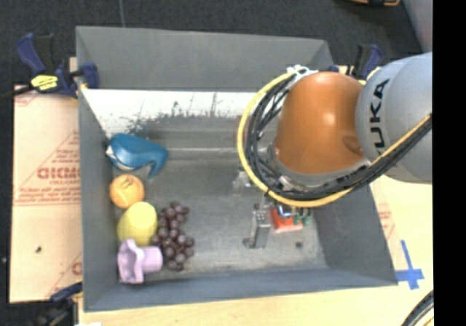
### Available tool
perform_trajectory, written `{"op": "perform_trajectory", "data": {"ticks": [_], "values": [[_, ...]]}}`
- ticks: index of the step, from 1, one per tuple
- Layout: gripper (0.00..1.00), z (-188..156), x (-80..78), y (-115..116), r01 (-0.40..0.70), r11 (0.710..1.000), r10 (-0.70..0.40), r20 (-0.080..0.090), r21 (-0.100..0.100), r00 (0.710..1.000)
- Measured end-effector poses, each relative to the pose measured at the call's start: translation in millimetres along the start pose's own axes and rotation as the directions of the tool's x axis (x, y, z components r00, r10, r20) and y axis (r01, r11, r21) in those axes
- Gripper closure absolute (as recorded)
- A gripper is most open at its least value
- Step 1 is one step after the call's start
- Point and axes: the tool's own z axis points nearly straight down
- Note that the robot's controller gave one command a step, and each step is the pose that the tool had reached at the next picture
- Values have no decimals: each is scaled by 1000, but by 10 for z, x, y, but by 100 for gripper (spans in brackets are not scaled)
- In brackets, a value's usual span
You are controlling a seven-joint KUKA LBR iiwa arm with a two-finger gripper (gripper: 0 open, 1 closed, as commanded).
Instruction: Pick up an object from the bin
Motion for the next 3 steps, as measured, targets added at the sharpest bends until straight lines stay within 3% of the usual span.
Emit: {"op": "perform_trajectory", "data": {"ticks": [1,2,3], "values": [[0,-31,-16,-1,-2,1000,2,7,-1,1000],[0,1123,-130,751,216,976,-217,11,2,976],[0,673,-232,777,354,935,-354,10,3,935]]}}
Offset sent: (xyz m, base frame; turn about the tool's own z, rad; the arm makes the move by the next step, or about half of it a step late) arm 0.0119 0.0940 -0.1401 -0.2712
